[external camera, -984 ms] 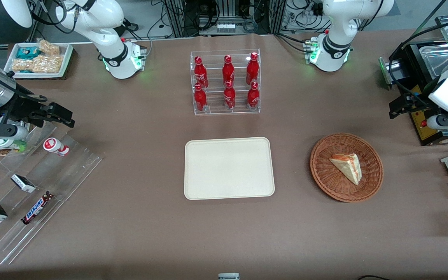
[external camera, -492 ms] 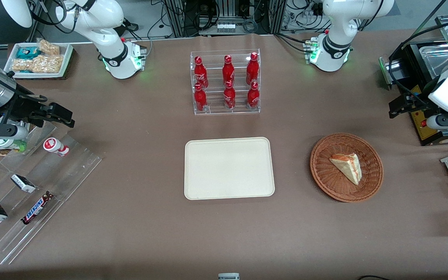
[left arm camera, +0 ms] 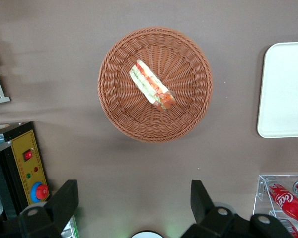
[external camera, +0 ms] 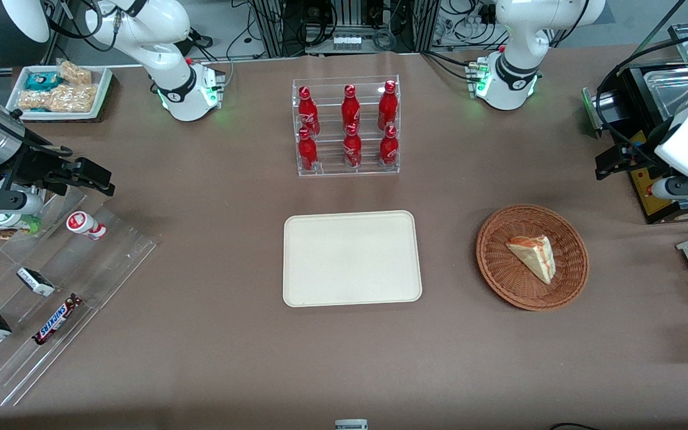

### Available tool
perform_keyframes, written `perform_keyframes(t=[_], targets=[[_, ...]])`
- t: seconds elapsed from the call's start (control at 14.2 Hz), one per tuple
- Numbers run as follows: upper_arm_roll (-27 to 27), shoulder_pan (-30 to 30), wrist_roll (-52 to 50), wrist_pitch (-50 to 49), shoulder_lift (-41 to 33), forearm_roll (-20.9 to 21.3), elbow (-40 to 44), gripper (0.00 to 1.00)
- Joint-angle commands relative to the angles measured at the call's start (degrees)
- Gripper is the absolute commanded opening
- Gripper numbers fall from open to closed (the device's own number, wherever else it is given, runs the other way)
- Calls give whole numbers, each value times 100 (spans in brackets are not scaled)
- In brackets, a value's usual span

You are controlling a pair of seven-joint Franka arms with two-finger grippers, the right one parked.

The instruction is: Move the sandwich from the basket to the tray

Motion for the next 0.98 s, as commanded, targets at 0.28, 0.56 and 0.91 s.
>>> perform_keyframes(t=[0.28,0.56,0.91], targets=[[-19,71,-502,1302,374,76,-1138,100],[-19,71,-917,2787,383,102,-2202,100],[-10,63,-1854,4380,453,102,-3188,100]])
